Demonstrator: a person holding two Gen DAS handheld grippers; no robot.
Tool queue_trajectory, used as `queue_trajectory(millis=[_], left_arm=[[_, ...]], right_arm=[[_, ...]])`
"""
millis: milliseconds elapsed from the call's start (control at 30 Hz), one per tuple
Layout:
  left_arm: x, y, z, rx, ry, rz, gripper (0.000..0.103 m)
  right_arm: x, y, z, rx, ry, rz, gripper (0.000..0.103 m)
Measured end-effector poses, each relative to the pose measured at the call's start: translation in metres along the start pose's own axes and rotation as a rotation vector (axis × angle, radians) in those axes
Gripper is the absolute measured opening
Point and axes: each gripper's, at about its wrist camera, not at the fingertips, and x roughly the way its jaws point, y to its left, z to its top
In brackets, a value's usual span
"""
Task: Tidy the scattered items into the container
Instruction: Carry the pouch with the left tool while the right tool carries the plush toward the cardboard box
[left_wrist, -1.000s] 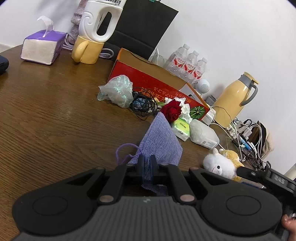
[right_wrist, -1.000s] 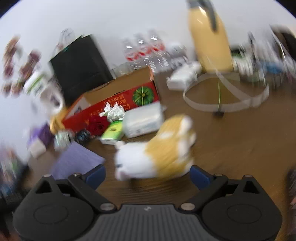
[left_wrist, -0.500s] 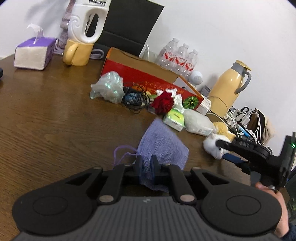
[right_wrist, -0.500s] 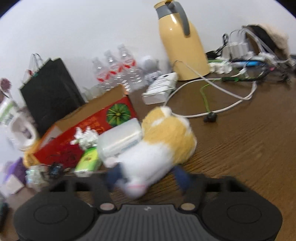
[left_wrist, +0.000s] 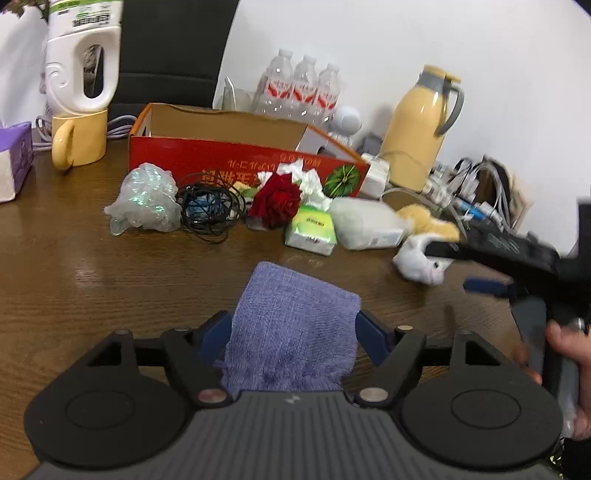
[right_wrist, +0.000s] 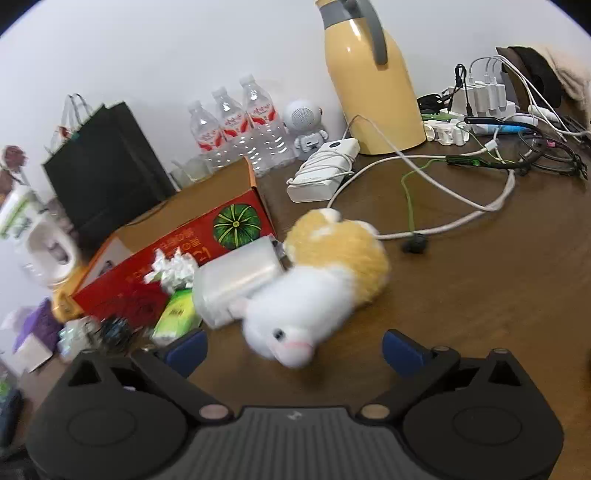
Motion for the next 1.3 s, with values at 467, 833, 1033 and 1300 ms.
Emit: queue_trajectory(millis=[467,833,1033,1300], left_arm=[[0.009,0.01,-0.003,-0.028,0.027,0.072,0.083],[0.014,-0.004,-0.003,-0.035,0.059,0.057,0.012],[-0.01,-0.025,-0.019,-0.037,0.011,0.088,0.007],[-0.02,-0.021,-0.027,-0.054,0.031,0.081,0.057]], right_arm=[[-0.01,-0.017,-0.014,-0.235,0.036,0.008,0.055],[-0.031,0.0,-0.024,-0.313,0.047,0.106,0.08],[-0.01,0.009,-0.029,-0.362,0.024,-0.042,0.059],[-0.049,-0.012,-0.053,-0.407,0.058,0.082,0.049]])
